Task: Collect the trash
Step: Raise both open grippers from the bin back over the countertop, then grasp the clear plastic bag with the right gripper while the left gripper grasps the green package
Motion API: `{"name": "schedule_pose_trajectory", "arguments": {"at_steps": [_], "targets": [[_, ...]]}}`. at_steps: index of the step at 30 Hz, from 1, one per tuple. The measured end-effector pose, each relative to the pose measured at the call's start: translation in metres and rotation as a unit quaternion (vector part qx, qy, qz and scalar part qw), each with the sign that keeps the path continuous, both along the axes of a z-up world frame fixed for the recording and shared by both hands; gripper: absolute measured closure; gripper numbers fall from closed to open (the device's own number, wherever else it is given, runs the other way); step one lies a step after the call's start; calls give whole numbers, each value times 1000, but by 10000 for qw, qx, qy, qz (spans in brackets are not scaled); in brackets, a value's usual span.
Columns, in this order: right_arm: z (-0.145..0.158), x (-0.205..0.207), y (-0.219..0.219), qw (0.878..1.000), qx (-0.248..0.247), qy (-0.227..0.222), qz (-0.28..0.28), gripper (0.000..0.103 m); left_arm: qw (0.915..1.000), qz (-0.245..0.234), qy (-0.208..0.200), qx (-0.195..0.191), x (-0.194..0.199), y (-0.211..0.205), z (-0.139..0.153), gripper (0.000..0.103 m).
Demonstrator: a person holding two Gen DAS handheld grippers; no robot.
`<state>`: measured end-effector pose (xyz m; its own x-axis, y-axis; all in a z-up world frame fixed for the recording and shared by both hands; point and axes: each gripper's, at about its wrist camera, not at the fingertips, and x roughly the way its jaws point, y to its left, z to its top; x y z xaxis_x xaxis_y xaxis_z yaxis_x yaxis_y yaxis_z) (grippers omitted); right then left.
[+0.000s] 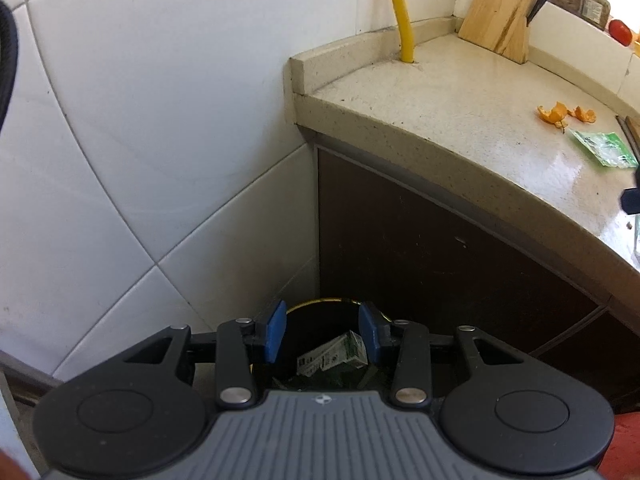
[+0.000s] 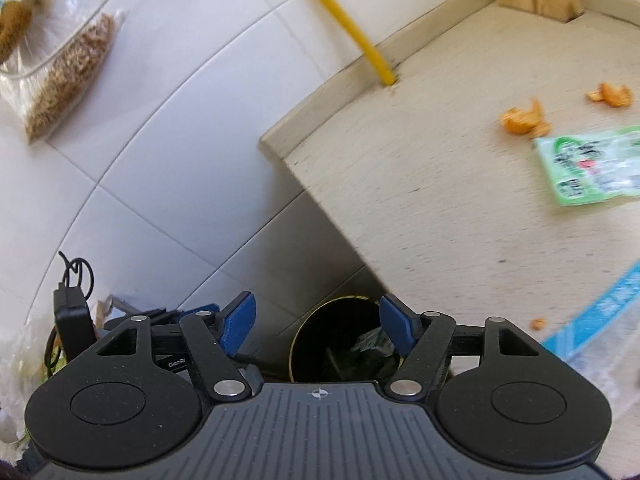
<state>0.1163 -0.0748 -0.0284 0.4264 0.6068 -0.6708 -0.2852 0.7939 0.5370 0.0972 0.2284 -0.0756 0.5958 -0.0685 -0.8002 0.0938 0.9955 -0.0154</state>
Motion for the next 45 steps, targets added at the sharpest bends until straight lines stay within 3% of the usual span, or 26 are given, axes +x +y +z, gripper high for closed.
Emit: {"name": "schedule_pose_trajectory", "arguments": {"at_steps": [6, 11, 16, 26, 31, 35, 37, 39, 42, 45], "targets": [[7, -8, -31, 9994, -25, -89, -323, 27, 9996, -253, 42, 83, 4, -16, 15, 66], [11, -24, -70, 9965, -78, -148, -816, 26, 9963, -814, -104, 271, 10, -41, 38, 59], [5, -43, -113, 9888, -74, 9, -1489, 26, 9889, -1454, -258, 166, 22, -79, 54, 59], [-31, -70, -160, 9737, 665, 402, -2142, 25, 9716, -2289, -255, -551, 43, -149, 68, 59], [-55, -61, -167, 9653, 1241, 453, -2252, 28, 9669, -2480, -182, -570, 56, -173, 71, 59], [-76, -52, -173, 9561, 1722, 505, -2319, 47, 9642, -2587, -150, -555, 65, -187, 70, 59], [-84, -46, -175, 9528, 1831, 536, -2360, 65, 9620, -2649, -139, -644, 71, -194, 69, 59], [-92, -40, -176, 9496, 1900, 628, -2411, 92, 9571, -2756, -111, -891, 79, -200, 68, 59], [-96, -36, -179, 9467, 2068, 611, -2394, 94, 9522, -2729, 35, -1370, 98, -209, 64, 59], [-93, -34, -181, 9509, 1973, 564, -2315, 94, 9426, -2504, 476, -2160, 124, -210, 51, 59]]}}
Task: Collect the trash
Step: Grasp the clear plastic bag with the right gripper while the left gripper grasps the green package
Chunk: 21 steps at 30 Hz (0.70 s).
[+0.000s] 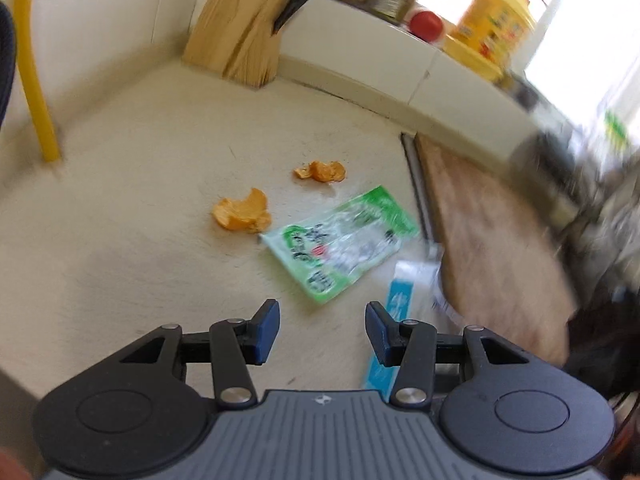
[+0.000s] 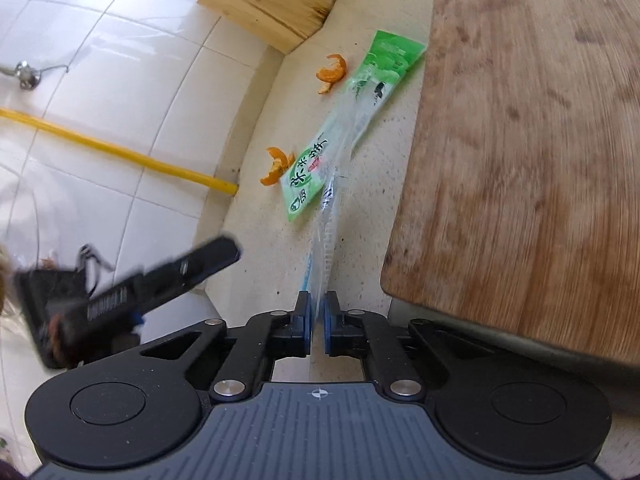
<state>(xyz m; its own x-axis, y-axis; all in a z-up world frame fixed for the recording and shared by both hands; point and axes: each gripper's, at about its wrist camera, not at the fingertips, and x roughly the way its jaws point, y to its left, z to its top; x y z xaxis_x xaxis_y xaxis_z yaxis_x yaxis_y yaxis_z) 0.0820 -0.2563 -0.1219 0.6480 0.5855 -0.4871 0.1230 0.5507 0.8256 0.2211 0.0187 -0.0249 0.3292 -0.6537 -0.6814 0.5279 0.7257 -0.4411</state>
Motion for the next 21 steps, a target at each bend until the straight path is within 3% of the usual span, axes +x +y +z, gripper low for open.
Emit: {"name": "schedule_pose_trajectory", "arguments": {"at_steps": [2, 7, 14, 21], "targets": [[1, 1, -2, 10000, -15, 15, 39, 94, 9982, 180, 432, -370, 16, 2, -13, 59], [0, 1, -8, 9999, 89, 94, 71, 95, 9929, 404, 839, -746, 38, -1, -36, 59], [4, -1, -16, 9991, 387, 155, 119, 95, 9833, 239, 1052, -1466, 57, -21, -52, 59], [23, 1, -42, 9994, 317, -84, -110, 95, 9800, 58, 1054, -1687, 83, -61, -56, 60]]}}
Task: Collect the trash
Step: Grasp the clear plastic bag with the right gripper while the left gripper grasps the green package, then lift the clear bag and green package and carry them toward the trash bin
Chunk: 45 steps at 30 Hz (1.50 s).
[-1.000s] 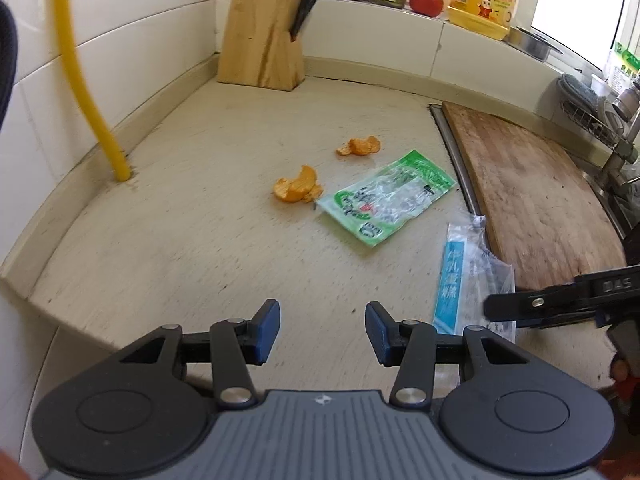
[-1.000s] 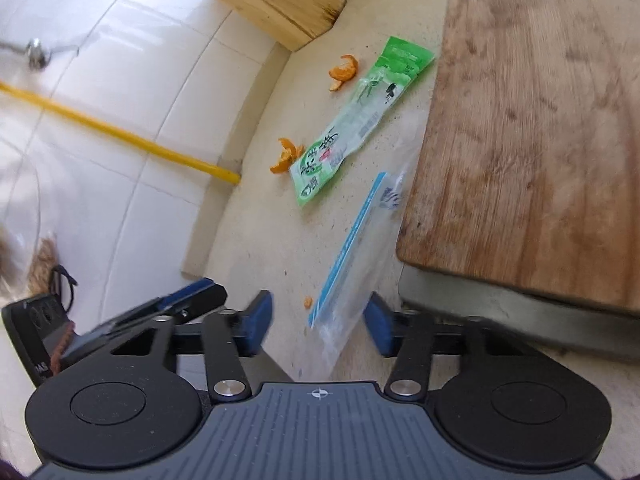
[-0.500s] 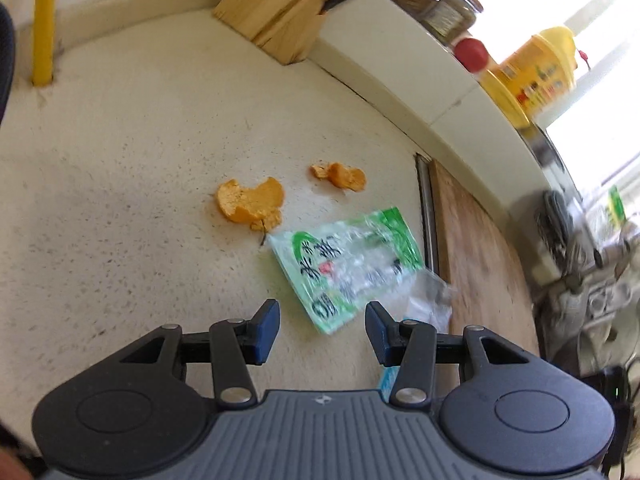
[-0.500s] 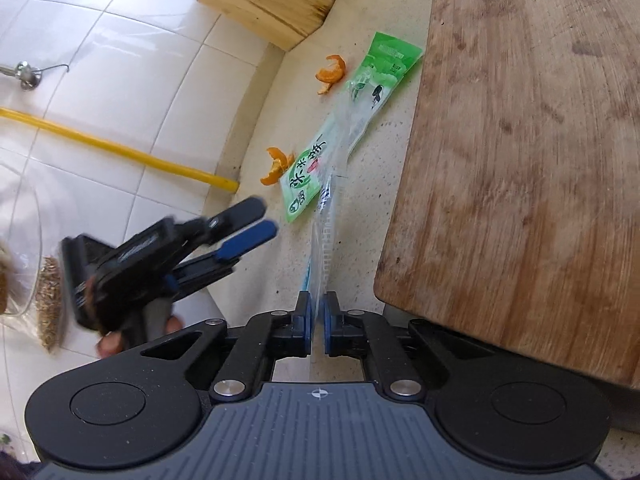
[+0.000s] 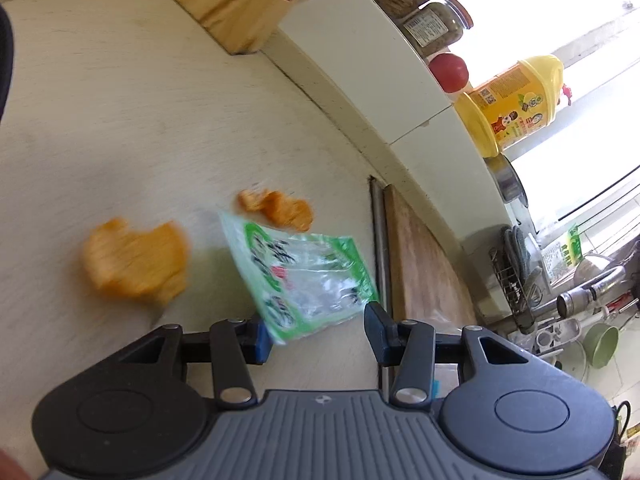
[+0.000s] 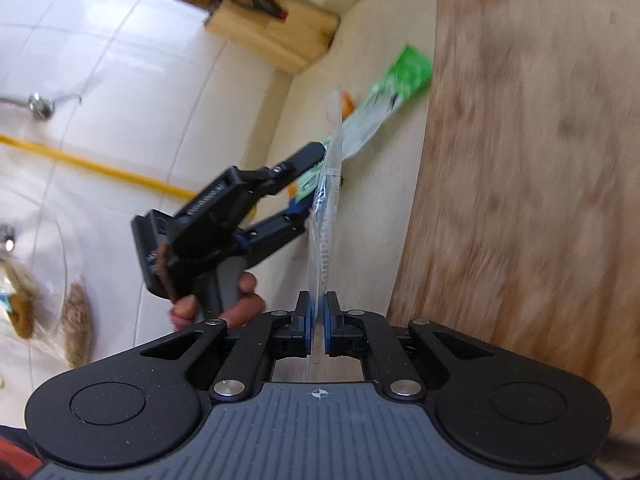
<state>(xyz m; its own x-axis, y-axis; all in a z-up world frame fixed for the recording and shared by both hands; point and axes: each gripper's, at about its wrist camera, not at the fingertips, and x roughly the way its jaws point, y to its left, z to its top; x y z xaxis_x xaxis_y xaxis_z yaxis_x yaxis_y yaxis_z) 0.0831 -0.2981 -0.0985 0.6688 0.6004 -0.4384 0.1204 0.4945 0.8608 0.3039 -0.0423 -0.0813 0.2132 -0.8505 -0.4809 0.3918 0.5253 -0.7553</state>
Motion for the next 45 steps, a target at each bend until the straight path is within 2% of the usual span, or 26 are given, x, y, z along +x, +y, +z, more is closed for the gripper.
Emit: {"name": "schedule_pose_trajectory", "arguments": {"at_steps": [5, 7, 9, 15, 22, 32, 37, 45], "targets": [[0, 3, -20, 9998, 8, 12, -182, 94, 9999, 75, -32, -83, 15, -30, -2, 62], [-2, 6, -26, 9998, 48, 30, -207, 94, 9999, 152, 8, -61, 19, -37, -4, 72], [-3, 9, -32, 9997, 40, 54, -221, 94, 9997, 222, -29, 95, 21, -43, -4, 89], [-3, 22, -51, 9996, 27, 27, -282, 94, 9975, 587, -178, 342, 20, -48, 3, 99], [3, 26, -78, 9986, 35, -155, -495, 94, 9972, 570, -428, 228, 8, -38, 27, 100], [18, 18, -87, 9949, -171, -323, -939, 94, 9959, 571, -704, 54, -20, -11, 57, 100], [28, 14, -78, 9928, -324, -429, -1067, 94, 9936, 663, -909, -65, -35, 17, 77, 100], [38, 16, -50, 9914, -573, -520, -1056, 94, 9883, 1081, -1073, -102, -51, 75, 96, 100]]}}
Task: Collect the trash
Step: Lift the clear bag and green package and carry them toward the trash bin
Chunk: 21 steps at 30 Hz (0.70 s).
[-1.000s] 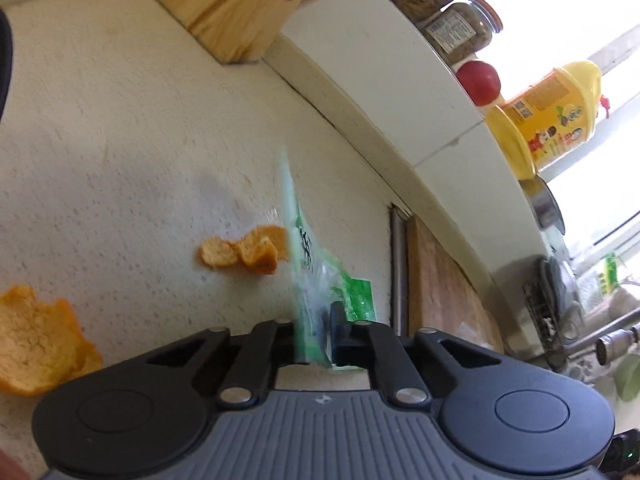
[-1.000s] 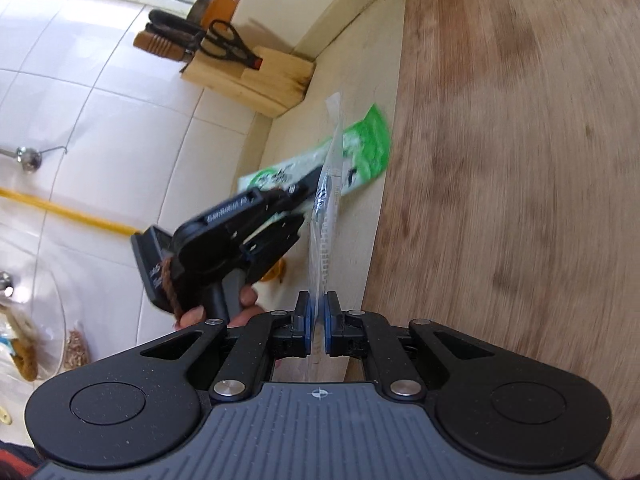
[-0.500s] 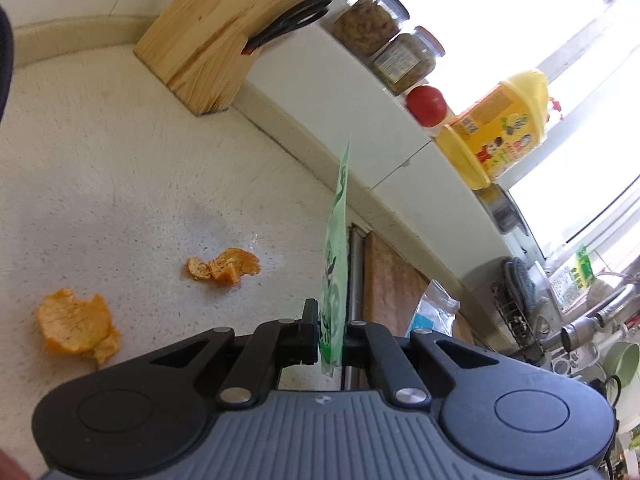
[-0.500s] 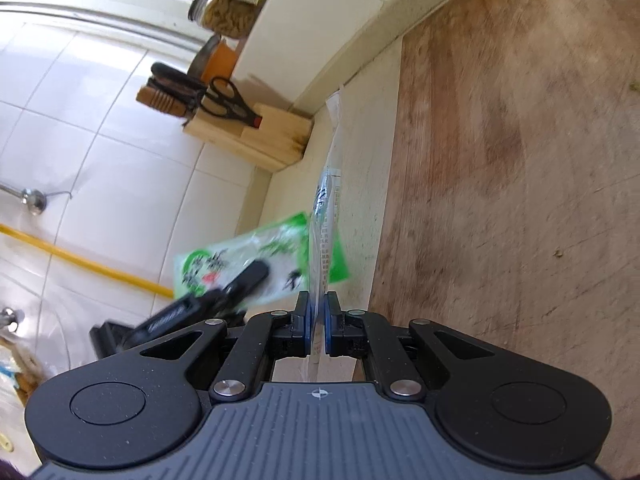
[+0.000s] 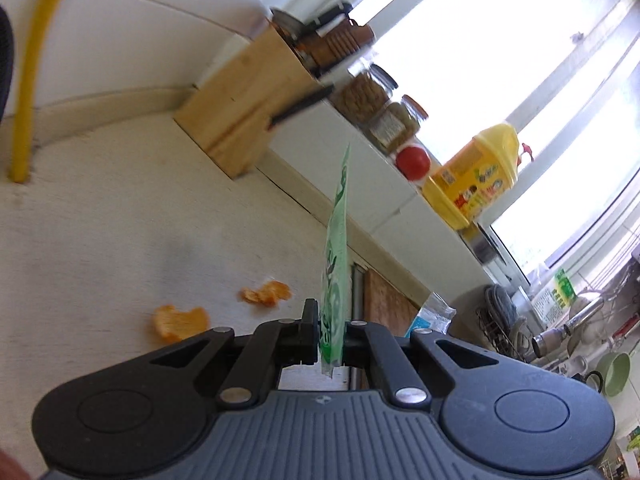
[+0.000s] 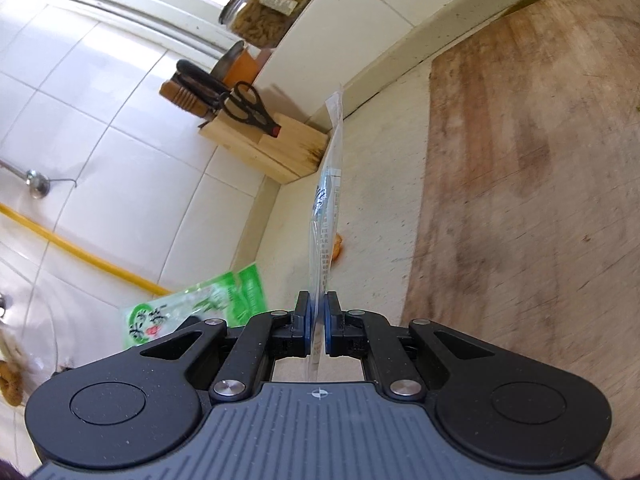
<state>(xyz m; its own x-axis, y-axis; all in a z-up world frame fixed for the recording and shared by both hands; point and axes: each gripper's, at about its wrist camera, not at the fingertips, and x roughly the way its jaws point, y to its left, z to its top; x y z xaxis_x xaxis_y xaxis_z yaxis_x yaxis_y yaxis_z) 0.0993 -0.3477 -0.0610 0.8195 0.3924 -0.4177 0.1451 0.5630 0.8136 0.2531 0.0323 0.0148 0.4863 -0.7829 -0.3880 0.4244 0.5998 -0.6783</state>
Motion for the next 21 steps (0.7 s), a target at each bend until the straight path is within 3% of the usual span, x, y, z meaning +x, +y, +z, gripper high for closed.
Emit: {"name": "schedule_pose_trajectory", "arguments": {"at_steps": [21], "targets": [[15, 22, 91, 9960, -337, -71, 821, 94, 9983, 553, -169, 96, -51, 97, 6, 100]]}}
